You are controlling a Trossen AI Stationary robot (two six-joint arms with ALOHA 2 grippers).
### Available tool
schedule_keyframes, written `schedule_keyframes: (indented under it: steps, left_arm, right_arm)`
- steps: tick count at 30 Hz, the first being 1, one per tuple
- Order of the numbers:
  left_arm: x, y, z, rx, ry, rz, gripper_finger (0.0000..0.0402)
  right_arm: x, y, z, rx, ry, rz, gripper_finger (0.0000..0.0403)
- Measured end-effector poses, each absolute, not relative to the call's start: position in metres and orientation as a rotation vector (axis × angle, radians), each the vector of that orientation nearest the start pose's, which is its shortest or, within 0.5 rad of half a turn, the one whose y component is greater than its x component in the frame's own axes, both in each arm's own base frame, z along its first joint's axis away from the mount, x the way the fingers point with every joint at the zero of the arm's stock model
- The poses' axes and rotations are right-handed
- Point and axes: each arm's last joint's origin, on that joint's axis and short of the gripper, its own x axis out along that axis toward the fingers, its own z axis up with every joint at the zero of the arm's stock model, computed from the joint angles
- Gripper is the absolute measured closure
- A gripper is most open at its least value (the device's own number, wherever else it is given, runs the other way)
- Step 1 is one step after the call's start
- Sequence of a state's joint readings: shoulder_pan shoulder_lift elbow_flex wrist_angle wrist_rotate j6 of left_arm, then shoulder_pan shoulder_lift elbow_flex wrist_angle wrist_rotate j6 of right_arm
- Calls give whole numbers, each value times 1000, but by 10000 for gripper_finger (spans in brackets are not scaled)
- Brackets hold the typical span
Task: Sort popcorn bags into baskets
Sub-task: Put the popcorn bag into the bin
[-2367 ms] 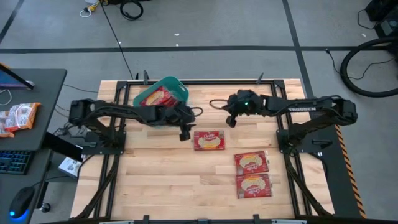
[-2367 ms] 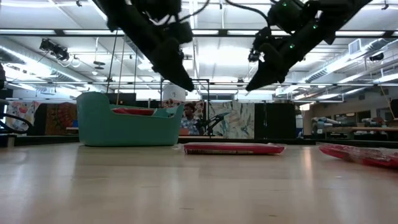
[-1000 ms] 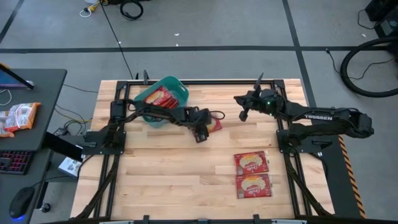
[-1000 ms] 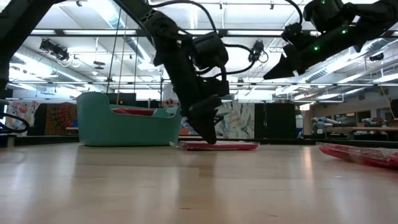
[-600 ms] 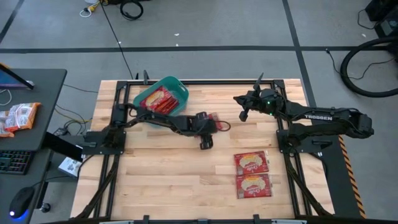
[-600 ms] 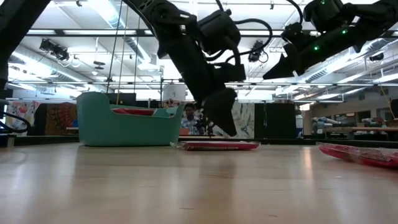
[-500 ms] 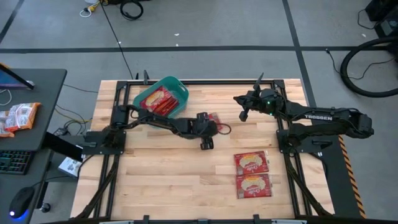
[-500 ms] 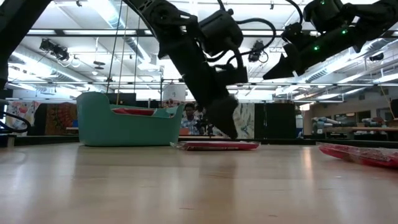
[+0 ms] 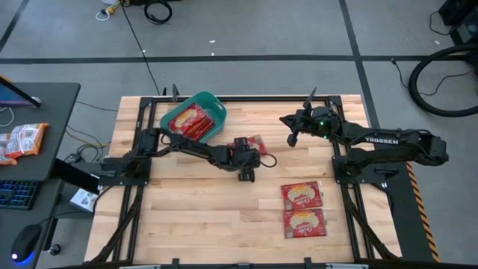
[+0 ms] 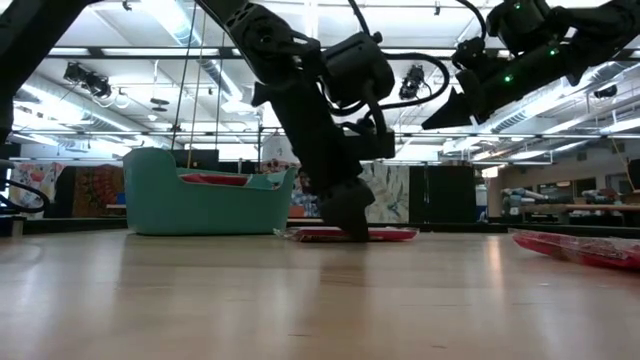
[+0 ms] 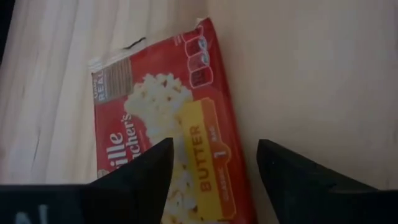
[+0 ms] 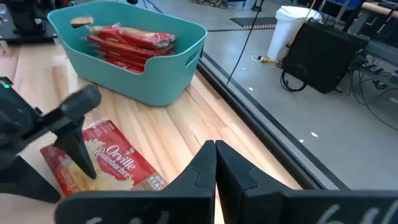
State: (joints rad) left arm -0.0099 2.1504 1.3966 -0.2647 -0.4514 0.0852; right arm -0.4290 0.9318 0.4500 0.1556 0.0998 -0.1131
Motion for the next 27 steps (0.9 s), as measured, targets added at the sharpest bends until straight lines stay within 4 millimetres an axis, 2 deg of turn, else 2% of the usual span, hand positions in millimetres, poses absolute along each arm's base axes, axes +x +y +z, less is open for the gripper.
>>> schedule_keyframes:
  steps: [5,12,16,20,27]
  left_arm:
    - [432,12,119,311,1045,364,213]
    - [429,14,116,321,1076,373,330]
    - [427,16,123,298,1069,351,390]
    - [423,20,145,241,1043,340,392]
    - [401,24,209,154,958,396,393]
  right_arm:
    - [180,-85,224,-55,353,-498,395]
    - [180,-85,224,-55,352,-490,395]
    - [180,-85,224,-55,352,-490,395]
    - [180,-85,224,-55,352,-490,395]
    - [180,-85,224,-55,354,-489,395]
